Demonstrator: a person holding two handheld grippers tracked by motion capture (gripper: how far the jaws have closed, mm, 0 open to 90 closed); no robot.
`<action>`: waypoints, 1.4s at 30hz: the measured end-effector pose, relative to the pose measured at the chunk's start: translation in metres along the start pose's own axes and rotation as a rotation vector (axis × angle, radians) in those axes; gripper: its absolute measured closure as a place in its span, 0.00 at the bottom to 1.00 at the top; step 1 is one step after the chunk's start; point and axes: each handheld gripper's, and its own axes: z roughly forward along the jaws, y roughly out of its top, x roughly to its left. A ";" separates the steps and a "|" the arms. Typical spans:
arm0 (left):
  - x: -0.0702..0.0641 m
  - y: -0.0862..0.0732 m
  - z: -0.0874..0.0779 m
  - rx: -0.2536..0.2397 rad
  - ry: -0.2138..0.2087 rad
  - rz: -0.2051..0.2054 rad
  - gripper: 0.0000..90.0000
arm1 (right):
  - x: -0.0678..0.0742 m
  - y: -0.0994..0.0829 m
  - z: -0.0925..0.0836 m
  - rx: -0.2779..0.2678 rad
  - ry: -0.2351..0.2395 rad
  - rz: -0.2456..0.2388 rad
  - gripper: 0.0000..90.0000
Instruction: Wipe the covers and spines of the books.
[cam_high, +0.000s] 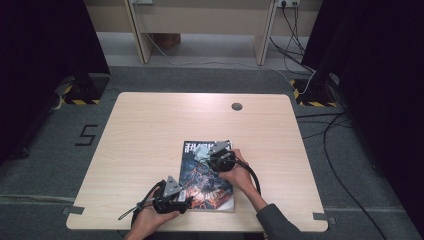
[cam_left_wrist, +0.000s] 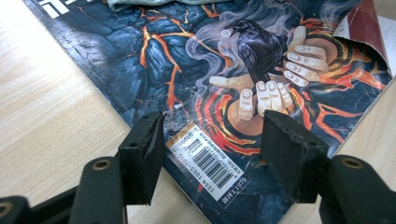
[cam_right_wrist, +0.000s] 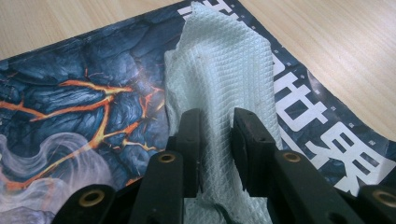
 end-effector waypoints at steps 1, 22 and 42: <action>-0.001 0.000 0.000 -0.001 0.006 -0.002 0.43 | -0.001 0.000 0.000 -0.002 0.008 0.008 0.82; -0.008 -0.019 -0.019 0.066 -0.050 -0.004 0.42 | -0.032 -0.010 -0.003 0.021 -0.100 0.098 0.81; -0.010 -0.015 -0.015 0.078 -0.029 0.022 0.43 | 0.033 0.028 0.022 -0.028 0.094 -0.028 0.80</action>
